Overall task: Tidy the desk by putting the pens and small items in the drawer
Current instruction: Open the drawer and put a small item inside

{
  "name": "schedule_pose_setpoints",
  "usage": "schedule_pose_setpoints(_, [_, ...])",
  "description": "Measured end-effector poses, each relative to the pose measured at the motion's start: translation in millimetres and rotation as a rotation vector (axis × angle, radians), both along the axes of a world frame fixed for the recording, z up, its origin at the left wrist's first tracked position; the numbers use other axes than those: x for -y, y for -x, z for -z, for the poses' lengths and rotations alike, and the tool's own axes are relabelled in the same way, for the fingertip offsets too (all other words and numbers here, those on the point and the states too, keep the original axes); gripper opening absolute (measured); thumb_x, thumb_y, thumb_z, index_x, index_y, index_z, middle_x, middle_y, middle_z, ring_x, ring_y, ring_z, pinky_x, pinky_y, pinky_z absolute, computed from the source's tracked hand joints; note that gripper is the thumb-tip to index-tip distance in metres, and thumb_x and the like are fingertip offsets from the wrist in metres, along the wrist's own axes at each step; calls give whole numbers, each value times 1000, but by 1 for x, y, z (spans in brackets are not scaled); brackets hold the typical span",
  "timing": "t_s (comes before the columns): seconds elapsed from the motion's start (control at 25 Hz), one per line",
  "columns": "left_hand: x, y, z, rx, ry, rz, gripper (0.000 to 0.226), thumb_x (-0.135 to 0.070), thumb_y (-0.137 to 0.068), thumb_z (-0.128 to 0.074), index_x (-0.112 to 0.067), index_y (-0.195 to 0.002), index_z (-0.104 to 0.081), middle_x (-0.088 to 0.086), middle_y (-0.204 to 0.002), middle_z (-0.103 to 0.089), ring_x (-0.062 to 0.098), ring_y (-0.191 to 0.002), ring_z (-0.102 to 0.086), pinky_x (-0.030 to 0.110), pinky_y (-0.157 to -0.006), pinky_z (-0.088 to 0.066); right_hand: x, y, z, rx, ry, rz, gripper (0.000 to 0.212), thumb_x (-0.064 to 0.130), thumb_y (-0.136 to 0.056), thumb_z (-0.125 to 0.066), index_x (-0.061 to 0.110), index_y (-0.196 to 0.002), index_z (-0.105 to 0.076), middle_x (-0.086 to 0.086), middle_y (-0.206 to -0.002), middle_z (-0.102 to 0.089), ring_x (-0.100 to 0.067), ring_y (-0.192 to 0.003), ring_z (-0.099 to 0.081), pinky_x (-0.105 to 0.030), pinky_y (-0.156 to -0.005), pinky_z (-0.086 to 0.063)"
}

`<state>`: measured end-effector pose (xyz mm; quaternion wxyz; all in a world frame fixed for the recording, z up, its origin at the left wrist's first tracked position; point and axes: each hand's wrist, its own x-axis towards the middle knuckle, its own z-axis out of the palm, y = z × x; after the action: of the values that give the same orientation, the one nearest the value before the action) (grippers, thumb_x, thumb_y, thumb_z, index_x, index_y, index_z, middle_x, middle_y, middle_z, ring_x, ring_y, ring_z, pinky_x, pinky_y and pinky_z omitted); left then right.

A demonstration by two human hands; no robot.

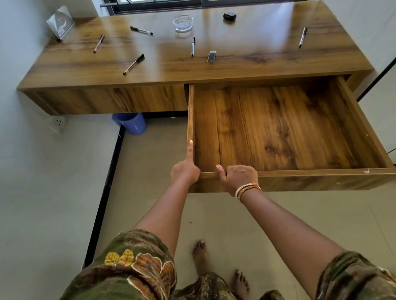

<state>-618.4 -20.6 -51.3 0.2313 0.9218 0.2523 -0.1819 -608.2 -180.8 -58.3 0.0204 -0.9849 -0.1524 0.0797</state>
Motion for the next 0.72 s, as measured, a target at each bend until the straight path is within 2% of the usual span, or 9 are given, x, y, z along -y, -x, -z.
schedule_pose_setpoints(0.08, [3, 6, 0, 2, -41, 47, 74, -25, -100, -33, -45, -148, 19, 5, -82, -55, 19, -69, -59, 33, -61, -52, 3, -1, 0, 8, -1, -5, 68, 53, -98, -16, 9, -93, -69, -7, -86, -70, -23, -73, -59, -32, -63, -41])
schedule_pose_setpoints(0.12, [4, 9, -1, -5, -60, 80, 67, -28, -101, -28, -43, -149, 17, 8, -89, -59, 21, -74, -61, 35, -66, -54, 5, 0, 1, 10, -9, -16, 67, 53, -98, -16, 10, -104, -67, -9, -100, -70, -25, -87, -63, -34, -70, -44])
schedule_pose_setpoints(0.16, [3, 10, -1, -14, -70, 103, 63, -33, -102, -24, -41, -151, 15, 12, -107, -62, 25, -88, -63, 39, -77, -55, 6, 1, 3, -8, -16, -32, 66, 54, -97, -16, 10, -121, -60, -12, -121, -64, -28, -108, -60, -39, -85, -45])
schedule_pose_setpoints(0.2, [2, 13, -2, -30, -77, 122, 61, -38, -102, -22, -40, -151, 13, 17, -132, -54, 32, -111, -59, 46, -93, -50, 7, 3, 4, -43, -17, -54, 68, 56, -96, -15, 10, -137, -46, -13, -143, -48, -29, -130, -47, -43, -102, -39])
schedule_pose_setpoints(0.24, [-1, 16, -5, -39, -94, 140, 61, -42, -101, -23, -39, -152, 11, 19, -151, -36, 37, -133, -42, 53, -107, -37, 7, 3, 2, -59, -15, -87, 71, 58, -95, -14, 12, -147, -30, -10, -155, -30, -28, -142, -31, -47, -112, -28])
schedule_pose_setpoints(0.28, [-4, 18, -10, -36, -120, 161, 63, -45, -101, -25, -37, -153, 9, 17, -159, -19, 37, -145, -23, 59, -113, -22, 6, 2, -1, -59, -16, -117, 73, 60, -94, -14, 14, -151, -19, -8, -160, -18, -27, -147, -20, -49, -116, -20])
schedule_pose_setpoints(0.32, [-8, 19, -16, -13, -138, 183, 65, -47, -100, -28, -35, -153, 7, 14, -162, -9, 34, -149, -10, 62, -114, -13, 3, -2, -5, -51, -16, -137, 74, 61, -94, -14, 16, -152, -15, -6, -161, -13, -27, -148, -15, -51, -117, -17])
schedule_pose_setpoints(0.4, [-19, 20, -30, 59, -135, 204, 66, -47, -100, -32, -32, -154, 3, 11, -163, -4, 29, -150, -2, 63, -115, -7, -7, -16, -16, -18, -15, -162, 73, 61, -94, -17, 18, -152, -14, -7, -161, -13, -27, -148, -16, -52, -117, -19])
schedule_pose_setpoints(0.72, [-123, -45, -66, 172, -233, 188, 69, -41, -98, -41, -24, -155, -5, 11, -163, -6, 27, -151, -1, 61, -115, -13, -96, -90, -42, 26, -86, -158, 68, 56, -94, -30, 19, -151, -21, -9, -159, -21, -26, -145, -25, -48, -112, -33])
